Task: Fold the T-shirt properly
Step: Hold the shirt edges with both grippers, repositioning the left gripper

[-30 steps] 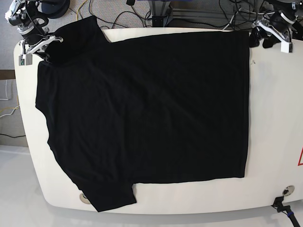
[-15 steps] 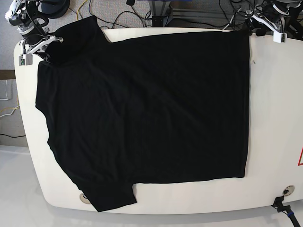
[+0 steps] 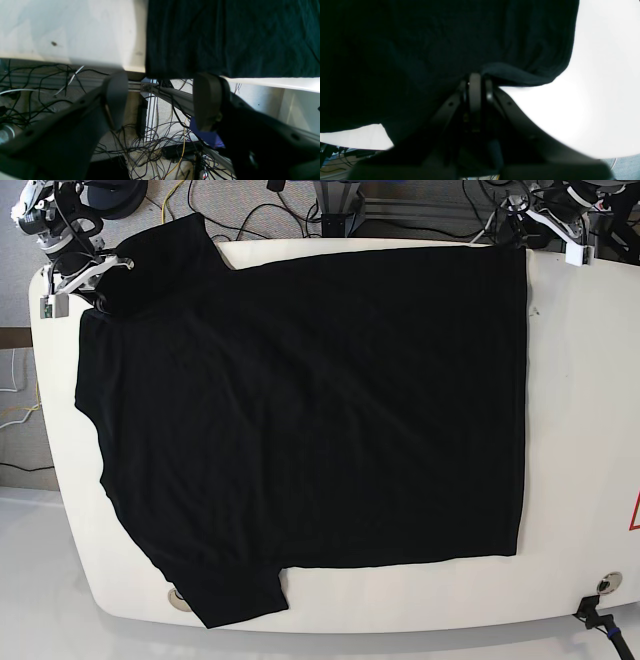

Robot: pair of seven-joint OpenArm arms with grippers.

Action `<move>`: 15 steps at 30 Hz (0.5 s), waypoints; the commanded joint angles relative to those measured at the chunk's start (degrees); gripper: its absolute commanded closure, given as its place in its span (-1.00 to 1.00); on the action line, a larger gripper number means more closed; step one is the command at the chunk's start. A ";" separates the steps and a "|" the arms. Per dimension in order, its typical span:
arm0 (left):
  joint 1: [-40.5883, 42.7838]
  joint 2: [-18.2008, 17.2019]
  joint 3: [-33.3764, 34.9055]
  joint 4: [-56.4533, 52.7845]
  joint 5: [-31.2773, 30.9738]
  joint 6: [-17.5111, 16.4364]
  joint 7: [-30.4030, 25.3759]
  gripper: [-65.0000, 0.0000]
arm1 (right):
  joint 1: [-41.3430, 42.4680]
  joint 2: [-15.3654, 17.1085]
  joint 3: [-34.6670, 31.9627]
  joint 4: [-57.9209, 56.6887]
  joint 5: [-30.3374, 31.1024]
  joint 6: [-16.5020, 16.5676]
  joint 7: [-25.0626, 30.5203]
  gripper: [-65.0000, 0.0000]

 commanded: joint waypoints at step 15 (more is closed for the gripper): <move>-1.83 -0.60 -0.34 1.15 -1.38 -0.53 -0.72 -0.20 | -0.17 0.90 0.41 0.90 1.06 0.17 1.39 0.95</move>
